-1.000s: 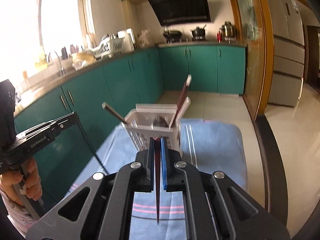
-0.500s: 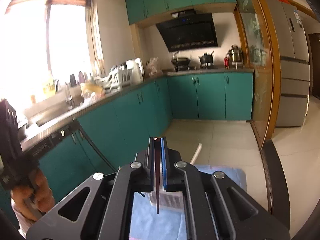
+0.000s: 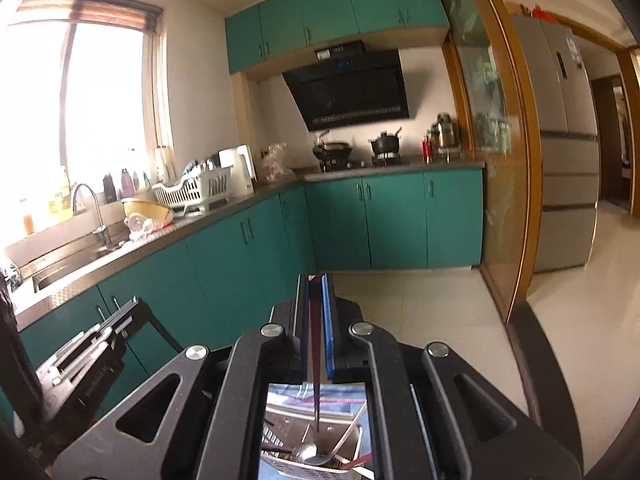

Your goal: Organize utensils

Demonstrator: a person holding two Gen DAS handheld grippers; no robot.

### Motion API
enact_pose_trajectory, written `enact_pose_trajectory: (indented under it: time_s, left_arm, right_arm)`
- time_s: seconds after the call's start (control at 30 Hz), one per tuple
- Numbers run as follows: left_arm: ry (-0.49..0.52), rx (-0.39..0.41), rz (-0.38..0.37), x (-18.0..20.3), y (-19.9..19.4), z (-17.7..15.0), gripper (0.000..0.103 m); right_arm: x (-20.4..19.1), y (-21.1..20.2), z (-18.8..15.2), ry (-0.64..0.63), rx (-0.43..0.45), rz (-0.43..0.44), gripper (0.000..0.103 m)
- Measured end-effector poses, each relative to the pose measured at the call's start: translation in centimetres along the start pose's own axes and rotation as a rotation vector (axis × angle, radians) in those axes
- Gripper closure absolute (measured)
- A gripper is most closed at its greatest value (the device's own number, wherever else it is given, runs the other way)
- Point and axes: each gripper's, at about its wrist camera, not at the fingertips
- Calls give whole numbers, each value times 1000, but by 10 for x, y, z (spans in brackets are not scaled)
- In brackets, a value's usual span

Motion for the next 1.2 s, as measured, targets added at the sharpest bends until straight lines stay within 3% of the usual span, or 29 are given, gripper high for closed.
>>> enact_pose_trajectory:
  time_s: [0.63,0.7,0.83,0.97,1.03,1.1,1.2]
  left_arm:
    - [70,-107,9,4,30,-47,96]
    - [68,-117,20,1,31,-51,80]
    - [76,-122,16,-3,24,-54,66]
    - [96,-89,10,-3,-1,-57,40]
    - [108,-69,12,-5,-22,-63,33]
    - [125,-61,9,-7,-42,-72,20]
    - [148,-53,21,-9,-73,-91,12]
  right_arm:
    - [-2,34,-57,-37,-110,-37,96]
    - [0,31,-59,-33,-105,-43,86]
    - [1,15,-58,-28,-78,-46,83]
    - [4,-23,-59,-18,-5,-35,54]
    - [4,-48,-64,-23,32,-21,47]
    - [4,-75,-75,-37,61,-18,26]
    - [8,-105,-99,-44,76,-55,11]
Point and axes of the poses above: each gripper's, at about its wrist camera, not at the fingertips, and y roughly the way its jaws point, x to its right, z to its top
